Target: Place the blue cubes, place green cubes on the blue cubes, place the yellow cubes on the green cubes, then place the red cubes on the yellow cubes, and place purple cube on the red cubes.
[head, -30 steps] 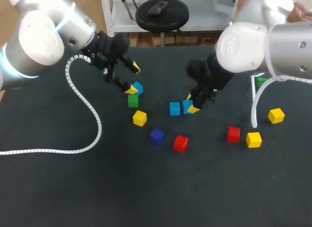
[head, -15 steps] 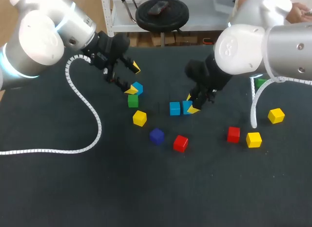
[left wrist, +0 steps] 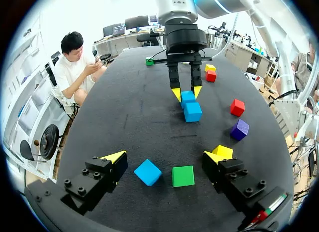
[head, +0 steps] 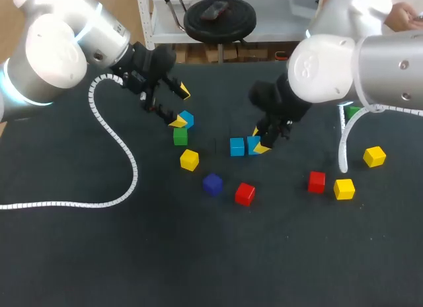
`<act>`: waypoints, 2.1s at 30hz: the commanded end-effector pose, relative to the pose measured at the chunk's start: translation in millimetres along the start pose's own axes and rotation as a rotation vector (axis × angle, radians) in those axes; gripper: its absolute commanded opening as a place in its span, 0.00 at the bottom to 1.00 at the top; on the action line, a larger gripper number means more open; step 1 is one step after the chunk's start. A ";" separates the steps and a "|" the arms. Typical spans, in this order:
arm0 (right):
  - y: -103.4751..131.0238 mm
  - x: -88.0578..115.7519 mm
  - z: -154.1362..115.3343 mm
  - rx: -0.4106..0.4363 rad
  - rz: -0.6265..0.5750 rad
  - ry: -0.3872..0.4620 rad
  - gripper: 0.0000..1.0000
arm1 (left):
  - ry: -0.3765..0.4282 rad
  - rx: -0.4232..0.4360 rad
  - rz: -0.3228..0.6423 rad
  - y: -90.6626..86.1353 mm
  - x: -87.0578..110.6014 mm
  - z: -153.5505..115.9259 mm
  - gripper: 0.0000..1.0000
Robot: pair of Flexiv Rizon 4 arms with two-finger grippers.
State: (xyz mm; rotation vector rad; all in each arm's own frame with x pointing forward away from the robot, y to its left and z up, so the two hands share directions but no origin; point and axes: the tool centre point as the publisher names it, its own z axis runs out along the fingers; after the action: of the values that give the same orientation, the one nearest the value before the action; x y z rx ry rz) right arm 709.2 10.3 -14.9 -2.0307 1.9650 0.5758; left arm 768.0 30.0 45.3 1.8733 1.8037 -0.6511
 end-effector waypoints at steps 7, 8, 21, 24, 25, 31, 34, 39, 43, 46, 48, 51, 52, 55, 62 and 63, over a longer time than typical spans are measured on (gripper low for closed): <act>2.3 1.1 -0.5 0.000 0.002 0.005 0.36 | 0.000 0.002 0.001 0.8 0.6 -0.1 1.00; 2.4 1.1 -0.6 0.000 0.002 0.004 0.40 | 0.000 0.002 0.001 0.8 0.6 -0.1 1.00; 5.1 7.4 -16.7 0.010 0.044 -0.059 1.00 | 0.000 0.002 0.001 0.8 0.6 -0.1 1.00; 5.2 11.7 -27.9 0.019 0.045 -0.082 1.00 | 0.000 0.002 0.001 0.8 0.6 -0.1 1.00; 5.4 13.3 -31.9 0.015 0.038 -0.095 1.00 | 0.000 0.002 0.001 0.8 0.6 -0.1 1.00; 7.4 28.1 -56.6 0.034 0.064 -0.146 1.00 | 0.000 0.002 0.001 0.8 0.6 -0.1 1.00; 9.3 36.1 -68.5 0.054 0.088 -0.176 1.00 | 0.000 0.002 0.001 0.8 0.6 -0.1 1.00; 8.8 47.3 -85.0 0.088 0.110 -0.232 1.00 | 0.000 0.002 0.001 0.8 0.6 -0.1 1.00; 9.6 48.3 -92.1 0.096 0.110 -0.266 1.00 | 0.000 0.002 0.001 0.8 0.6 -0.1 1.00; 10.2 47.7 -93.7 0.099 0.109 -0.273 1.00 | 0.000 0.002 0.001 0.8 0.6 -0.1 1.00; 11.1 47.9 -93.7 0.099 0.110 -0.274 1.00 | 0.000 0.002 0.001 0.8 0.6 -0.1 1.00; 12.9 50.5 -94.0 0.103 0.116 -0.277 1.00 | 0.000 0.002 0.001 0.8 0.6 -0.1 1.00; 13.5 51.7 -94.7 0.103 0.116 -0.278 1.00 | 0.000 0.002 0.001 0.8 0.6 -0.1 1.00; 15.5 55.9 -97.8 0.109 0.122 -0.280 1.00 | 0.000 0.002 0.001 0.8 0.6 -0.1 1.00; 19.4 62.7 -109.5 0.120 0.129 -0.320 1.00 | 0.000 0.002 0.001 0.8 0.6 -0.1 1.00; 20.1 63.8 -111.4 0.122 0.131 -0.322 1.00 | 0.000 0.002 0.001 0.8 0.6 -0.1 1.00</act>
State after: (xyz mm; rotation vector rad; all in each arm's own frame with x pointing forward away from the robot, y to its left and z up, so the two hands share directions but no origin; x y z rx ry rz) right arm 707.3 -88.7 54.3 -1.6421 1.9086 0.7357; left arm 768.0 30.0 45.3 1.8733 1.8036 -0.6511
